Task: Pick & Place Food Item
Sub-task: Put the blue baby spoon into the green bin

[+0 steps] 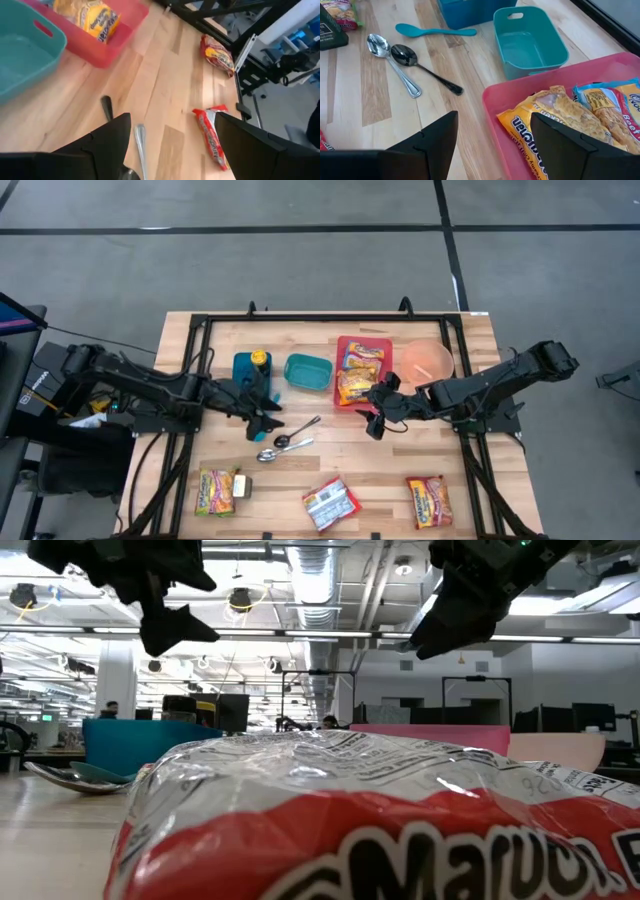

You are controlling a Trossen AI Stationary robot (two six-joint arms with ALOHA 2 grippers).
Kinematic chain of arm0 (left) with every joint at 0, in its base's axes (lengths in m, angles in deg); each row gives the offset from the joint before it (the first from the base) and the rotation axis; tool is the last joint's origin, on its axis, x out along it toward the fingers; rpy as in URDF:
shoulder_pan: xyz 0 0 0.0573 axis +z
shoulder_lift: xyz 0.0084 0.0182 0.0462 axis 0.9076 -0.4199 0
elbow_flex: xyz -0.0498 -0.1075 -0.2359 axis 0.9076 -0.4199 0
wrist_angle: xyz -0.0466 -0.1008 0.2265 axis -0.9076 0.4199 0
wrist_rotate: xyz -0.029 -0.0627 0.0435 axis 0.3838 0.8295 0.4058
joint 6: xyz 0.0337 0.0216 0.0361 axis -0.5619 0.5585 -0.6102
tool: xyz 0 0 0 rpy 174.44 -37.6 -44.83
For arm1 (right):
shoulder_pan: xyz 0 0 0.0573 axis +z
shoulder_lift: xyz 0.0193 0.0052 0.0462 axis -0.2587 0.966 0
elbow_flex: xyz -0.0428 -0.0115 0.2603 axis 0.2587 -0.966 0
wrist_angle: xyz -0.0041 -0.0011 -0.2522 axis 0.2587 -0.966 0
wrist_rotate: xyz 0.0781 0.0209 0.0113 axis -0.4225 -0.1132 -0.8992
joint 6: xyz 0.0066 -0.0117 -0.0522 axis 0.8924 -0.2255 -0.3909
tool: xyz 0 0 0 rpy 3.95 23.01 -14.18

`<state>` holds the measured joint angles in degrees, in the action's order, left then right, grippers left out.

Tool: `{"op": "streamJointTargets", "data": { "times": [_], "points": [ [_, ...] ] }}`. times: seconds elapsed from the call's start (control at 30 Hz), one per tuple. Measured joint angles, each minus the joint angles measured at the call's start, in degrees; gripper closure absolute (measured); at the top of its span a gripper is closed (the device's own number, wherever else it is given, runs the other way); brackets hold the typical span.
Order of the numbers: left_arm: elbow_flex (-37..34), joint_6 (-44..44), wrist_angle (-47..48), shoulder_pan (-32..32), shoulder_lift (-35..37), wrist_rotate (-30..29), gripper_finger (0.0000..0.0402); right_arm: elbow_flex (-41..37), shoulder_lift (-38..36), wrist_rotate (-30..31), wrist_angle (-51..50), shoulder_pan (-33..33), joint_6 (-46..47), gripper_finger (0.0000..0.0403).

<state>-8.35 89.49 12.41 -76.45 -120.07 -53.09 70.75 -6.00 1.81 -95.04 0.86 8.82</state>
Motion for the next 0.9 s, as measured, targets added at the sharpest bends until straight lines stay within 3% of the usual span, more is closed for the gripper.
{"op": "streamJointTargets", "data": {
  "times": [0.17, 0.43, 0.57, 0.73, 0.9],
  "points": [
    [1.46, 3.89, 2.76, -3.08, 0.01, -0.18, 0.0117, 0.0, 0.0, 0.05, 0.0, -0.28, 0.0, 0.0158],
    [5.95, 11.21, 11.44, -7.78, -1.76, -5.11, 0.0121, 0.0, 0.0, 0.07, 0.0, -0.26, 0.0, 0.0158],
    [9.85, 11.66, 13.22, -9.79, -6.44, -4.8, 0.0139, 0.0, 0.0, 0.07, 0.0, -0.27, 0.0, 0.0158],
    [15.15, 15.55, 22.22, -10.65, -13.35, -4.41, 0.0168, 0.0, 0.0, 0.04, -0.01, -0.24, 0.02, 0.0158],
    [15.75, 21.34, 24.34, -10.63, -18.35, -2.34, 0.0191, 0.0, 0.0, 0.02, -0.13, -0.24, 0.02, 0.0158]
  ]
}}
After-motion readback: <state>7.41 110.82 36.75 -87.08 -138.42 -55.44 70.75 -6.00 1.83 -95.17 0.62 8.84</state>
